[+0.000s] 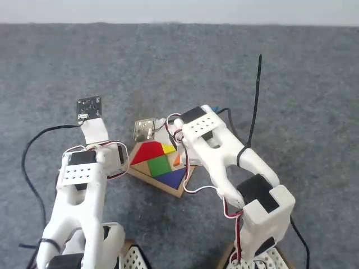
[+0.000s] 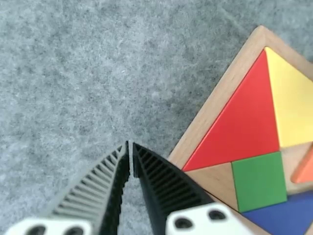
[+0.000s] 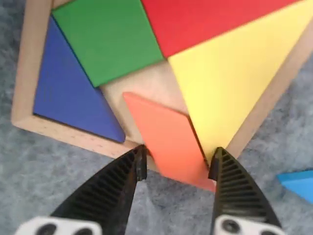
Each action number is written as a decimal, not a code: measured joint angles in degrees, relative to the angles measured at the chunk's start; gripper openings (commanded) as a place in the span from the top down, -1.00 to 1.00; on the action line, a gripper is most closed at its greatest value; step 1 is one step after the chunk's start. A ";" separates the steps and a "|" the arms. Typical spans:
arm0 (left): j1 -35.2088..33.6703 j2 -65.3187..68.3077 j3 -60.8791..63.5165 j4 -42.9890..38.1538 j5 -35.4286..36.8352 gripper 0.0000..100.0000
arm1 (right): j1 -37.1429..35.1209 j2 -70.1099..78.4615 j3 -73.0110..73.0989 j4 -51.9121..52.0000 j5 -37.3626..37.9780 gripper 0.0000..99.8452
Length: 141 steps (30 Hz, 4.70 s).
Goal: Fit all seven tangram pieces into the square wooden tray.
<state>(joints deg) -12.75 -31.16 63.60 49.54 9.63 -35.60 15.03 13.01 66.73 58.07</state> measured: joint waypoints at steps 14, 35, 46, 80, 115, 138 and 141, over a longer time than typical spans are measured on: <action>0.00 0.00 0.00 0.00 0.00 0.97 | 4.57 -0.44 -0.26 -0.53 15.12 0.91; 0.00 0.00 0.00 0.00 0.00 0.97 | 1.41 -0.35 -2.73 4.22 33.93 0.98; 0.00 0.00 0.00 0.00 0.00 0.97 | -0.97 -0.35 -12.22 13.89 42.11 0.98; -3.52 0.00 0.00 -0.79 -0.35 0.97 | -1.76 -0.44 -1.23 3.08 47.12 0.98; -3.52 0.00 0.00 -0.79 -0.35 0.97 | -0.70 13.54 -27.96 33.76 49.49 0.98; -3.52 0.00 0.53 -6.59 -0.35 0.97 | -0.09 13.63 -28.92 31.91 44.13 0.98; -3.52 0.00 4.57 -14.24 -0.35 0.97 | 1.23 9.41 -28.92 33.32 43.78 0.98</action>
<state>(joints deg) -16.26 -31.16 68.18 35.30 9.27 -34.37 24.44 -15.91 100.04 101.85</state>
